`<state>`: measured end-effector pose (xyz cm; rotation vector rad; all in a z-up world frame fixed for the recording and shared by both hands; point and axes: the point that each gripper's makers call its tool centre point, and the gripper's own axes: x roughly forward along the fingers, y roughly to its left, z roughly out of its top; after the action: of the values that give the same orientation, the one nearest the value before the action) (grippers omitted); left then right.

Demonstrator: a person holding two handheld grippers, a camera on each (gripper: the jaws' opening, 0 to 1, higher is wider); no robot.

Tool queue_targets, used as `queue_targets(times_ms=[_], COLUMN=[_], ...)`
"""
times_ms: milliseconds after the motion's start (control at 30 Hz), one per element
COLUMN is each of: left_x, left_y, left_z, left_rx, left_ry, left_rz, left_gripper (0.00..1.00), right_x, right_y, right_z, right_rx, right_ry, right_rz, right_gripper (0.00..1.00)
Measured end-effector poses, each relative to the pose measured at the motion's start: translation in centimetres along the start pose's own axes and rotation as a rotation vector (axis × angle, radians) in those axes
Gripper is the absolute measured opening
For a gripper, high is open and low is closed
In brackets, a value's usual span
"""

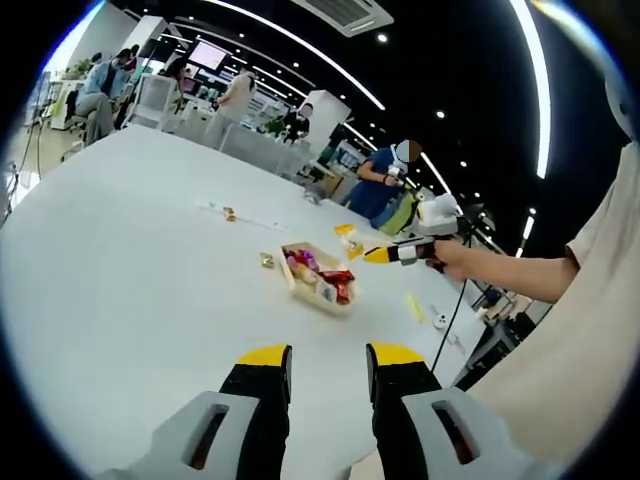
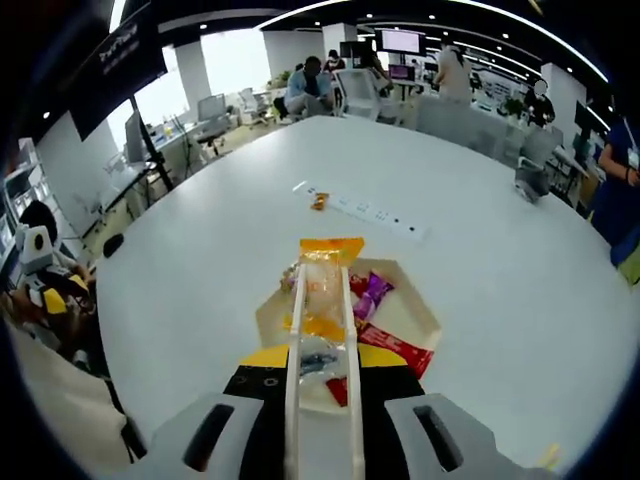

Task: Place the target food into the container with the food tongs after gripping and lifting it, then release it inside without dropping or visibly crushing the food.

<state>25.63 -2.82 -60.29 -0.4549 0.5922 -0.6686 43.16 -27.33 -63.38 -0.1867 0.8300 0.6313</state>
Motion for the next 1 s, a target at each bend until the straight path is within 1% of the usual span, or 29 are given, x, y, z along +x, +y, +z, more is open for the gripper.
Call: queue_targets(times_ms=[167, 300, 500, 767, 900, 1000], left_x=[0.0, 0.1, 0.1, 0.1, 0.0, -0.2], left_y=[0.0, 0.0, 0.0, -0.1, 0.0, 0.1], left_z=[0.0, 0.0, -0.1, -0.2, -0.2, -0.2], left_rx=[-0.001, -0.001, -0.003, -0.004, -0.007, -0.009], left_ry=[0.001, 0.001, 0.001, 0.001, -0.001, -0.003], left_rz=[0.003, 0.003, 0.002, 0.002, 0.006, 0.01], left_gripper=[0.29, 0.29, 0.29, 0.29, 0.28, 0.28], right_x=[-0.1, -0.2, -0.1, 0.7, 1.4, 1.9], right_y=[-0.3, -0.5, -0.3, 1.2, 2.4, 3.7], right_z=[0.5, 1.0, 1.1, 1.0, 1.3, 1.4], right_rx=[-0.008, 0.001, 0.004, -0.026, -0.038, -0.064], right_ry=[-0.019, -0.035, -0.039, -0.025, -0.021, -0.013], right_rz=[-0.008, -0.012, -0.006, 0.024, 0.044, 0.065], right_gripper=[0.22, 0.22, 0.23, 0.23, 0.24, 0.24])
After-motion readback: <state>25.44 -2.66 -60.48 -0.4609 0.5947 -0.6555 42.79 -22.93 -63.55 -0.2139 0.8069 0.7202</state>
